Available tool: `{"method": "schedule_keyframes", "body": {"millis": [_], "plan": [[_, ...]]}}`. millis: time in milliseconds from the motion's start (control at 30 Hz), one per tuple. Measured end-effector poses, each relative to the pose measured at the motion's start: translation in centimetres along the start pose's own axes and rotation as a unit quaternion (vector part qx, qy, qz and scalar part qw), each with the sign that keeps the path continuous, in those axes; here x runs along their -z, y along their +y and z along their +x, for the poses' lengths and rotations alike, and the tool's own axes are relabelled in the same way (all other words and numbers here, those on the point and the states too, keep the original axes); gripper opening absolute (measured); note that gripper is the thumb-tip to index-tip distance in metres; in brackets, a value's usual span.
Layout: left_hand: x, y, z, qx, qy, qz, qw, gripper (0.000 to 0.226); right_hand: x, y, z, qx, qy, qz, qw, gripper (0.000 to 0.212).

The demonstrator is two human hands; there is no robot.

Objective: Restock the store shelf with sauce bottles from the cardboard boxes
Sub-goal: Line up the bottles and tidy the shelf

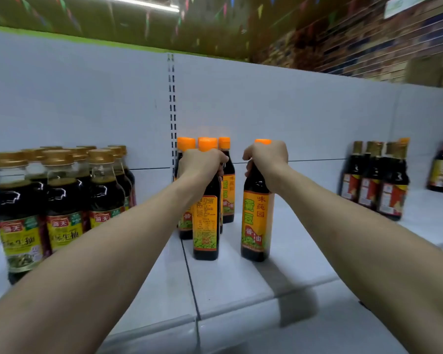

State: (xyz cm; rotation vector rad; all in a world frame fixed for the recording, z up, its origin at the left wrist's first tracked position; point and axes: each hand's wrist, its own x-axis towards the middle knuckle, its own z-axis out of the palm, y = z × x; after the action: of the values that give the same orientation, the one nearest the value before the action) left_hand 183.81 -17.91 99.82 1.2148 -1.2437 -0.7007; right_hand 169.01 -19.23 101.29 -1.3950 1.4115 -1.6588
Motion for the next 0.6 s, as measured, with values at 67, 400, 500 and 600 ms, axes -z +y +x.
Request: {"method": "schedule_keyframes", "body": {"millis": [67,400,500,600], "plan": [[-0.3,-0.1,0.0,0.006,0.032,0.001,0.999,0.028,-0.6,0.5,1.3,0.011,-0.027,0.006,1.0,0.012],[-0.7,-0.9,0.3,-0.006,0.121,0.041,0.992,0.022,-1.6,4.0,4.6,0.167,-0.104,0.024,0.98,0.048],[-0.6,-1.0,0.3,-0.015,0.125,0.052,0.991,0.022,-2.2,4.9,5.3,0.199,-0.046,-0.014,0.979,0.049],[-0.6,-1.3,0.3,-0.032,0.125,0.066,0.989,0.023,-3.2,5.5,5.9,0.217,-0.016,-0.051,0.975,0.048]]}}
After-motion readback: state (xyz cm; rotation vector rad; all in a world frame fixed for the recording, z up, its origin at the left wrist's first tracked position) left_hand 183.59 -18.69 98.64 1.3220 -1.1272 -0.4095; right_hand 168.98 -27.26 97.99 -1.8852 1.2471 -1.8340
